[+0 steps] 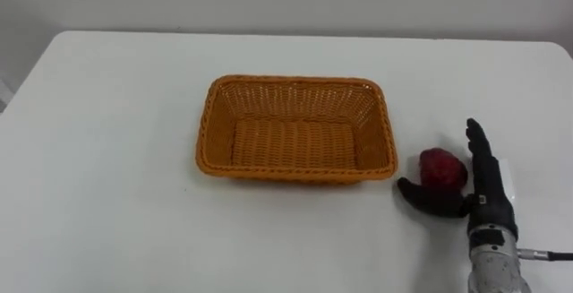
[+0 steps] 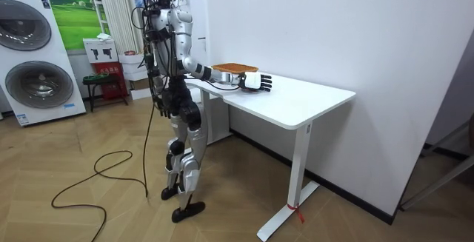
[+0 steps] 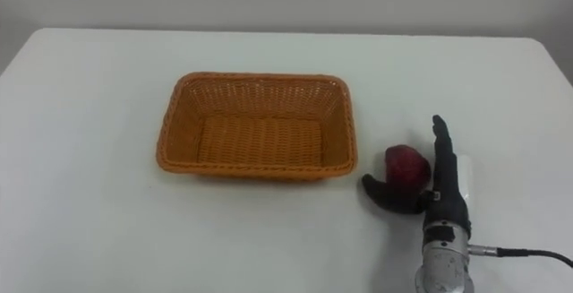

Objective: Pick and place apple

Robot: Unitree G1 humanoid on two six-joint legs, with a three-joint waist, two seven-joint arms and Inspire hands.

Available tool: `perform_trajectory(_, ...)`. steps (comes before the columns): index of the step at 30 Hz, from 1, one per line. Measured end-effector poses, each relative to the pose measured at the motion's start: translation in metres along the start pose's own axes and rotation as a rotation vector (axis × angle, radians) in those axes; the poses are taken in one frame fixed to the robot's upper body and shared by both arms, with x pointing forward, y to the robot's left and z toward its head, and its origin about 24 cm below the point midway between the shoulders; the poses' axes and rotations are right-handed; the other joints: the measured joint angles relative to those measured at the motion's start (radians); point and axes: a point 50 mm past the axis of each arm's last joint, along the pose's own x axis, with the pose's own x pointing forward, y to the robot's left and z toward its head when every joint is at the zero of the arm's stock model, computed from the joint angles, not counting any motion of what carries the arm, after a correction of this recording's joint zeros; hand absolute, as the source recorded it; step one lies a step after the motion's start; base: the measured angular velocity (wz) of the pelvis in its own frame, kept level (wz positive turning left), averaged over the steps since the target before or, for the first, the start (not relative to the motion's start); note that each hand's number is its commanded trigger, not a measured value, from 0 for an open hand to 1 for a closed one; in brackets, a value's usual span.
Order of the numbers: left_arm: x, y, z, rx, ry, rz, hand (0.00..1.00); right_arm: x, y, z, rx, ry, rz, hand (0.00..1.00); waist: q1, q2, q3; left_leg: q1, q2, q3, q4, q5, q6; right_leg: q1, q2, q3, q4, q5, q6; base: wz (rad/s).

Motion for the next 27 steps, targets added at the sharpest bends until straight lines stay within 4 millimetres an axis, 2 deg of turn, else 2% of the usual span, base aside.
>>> perform_trajectory(1, 0.0, 0.0, 0.0, 0.0, -0.001, 0.0, 0.0, 0.0, 0.0, 0.0, -0.007, 0.0, 0.004, 0.04, 0.0, -0.001, 0.0, 0.0, 0.0, 0.0, 0.0, 0.0, 0.0, 0.0, 0.0, 0.0, 0.0, 0.0, 0.0, 0.0)
perform_trajectory(2, 0.0, 0.0, 0.001, 0.0, -0.003, 0.001, 0.0, -0.001, 0.0, -0.001, -0.012, 0.0, 0.007, 0.38, -0.001, -0.002, 0.0002, 0.0, 0.0, 0.0, 0.0, 0.0, 0.0, 0.0, 0.0, 0.0, 0.0, 0.0, 0.0, 0.0)
perform_trajectory(5, 0.0, 0.0, 0.002, -0.001, -0.008, 0.002, 0.0, -0.002, 0.001, -0.003, -0.03, 0.001, 0.016, 0.89, -0.001, -0.002, 0.001, 0.0, 0.0, 0.0, 0.0, 0.0, 0.0, 0.001, 0.0, -0.001, -0.003, 0.0, 0.0, 0.0)
perform_trajectory(6, 0.0, 0.001, 0.002, -0.001, -0.01, 0.003, 0.0, -0.003, 0.001, -0.005, -0.039, 0.006, 0.022, 1.0, -0.002, -0.003, -0.0001, 0.001, -0.001, -0.002, 0.001, 0.0, 0.0, 0.008, 0.0, -0.002, -0.01, 0.002, -0.001, 0.0)
perform_trajectory(9, 0.0, 0.001, 0.003, -0.001, -0.015, 0.004, 0.0, -0.003, 0.0, -0.009, -0.045, 0.011, 0.013, 1.0, -0.002, -0.008, -0.0029, 0.002, 0.0, -0.004, 0.001, 0.0, 0.0, 0.016, 0.001, -0.002, -0.016, 0.004, -0.001, 0.0)
perform_trajectory(19, 0.0, 0.002, 0.003, -0.001, -0.012, 0.03, 0.0, 0.004, -0.012, -0.021, -0.091, 0.026, -0.082, 1.0, -0.004, -0.011, -0.0025, 0.015, 0.0, -0.01, 0.003, 0.0, 0.0, 0.022, 0.002, -0.002, -0.016, 0.005, -0.002, 0.0)
perform_trajectory(27, 0.0, 0.001, 0.001, 0.0, -0.011, 0.028, 0.0, 0.005, -0.009, -0.015, -0.067, 0.018, -0.088, 1.0, 0.001, -0.008, -0.0032, 0.018, 0.0, -0.007, 0.002, 0.0, 0.0, 0.03, 0.003, 0.0, -0.016, 0.005, -0.002, 0.0)
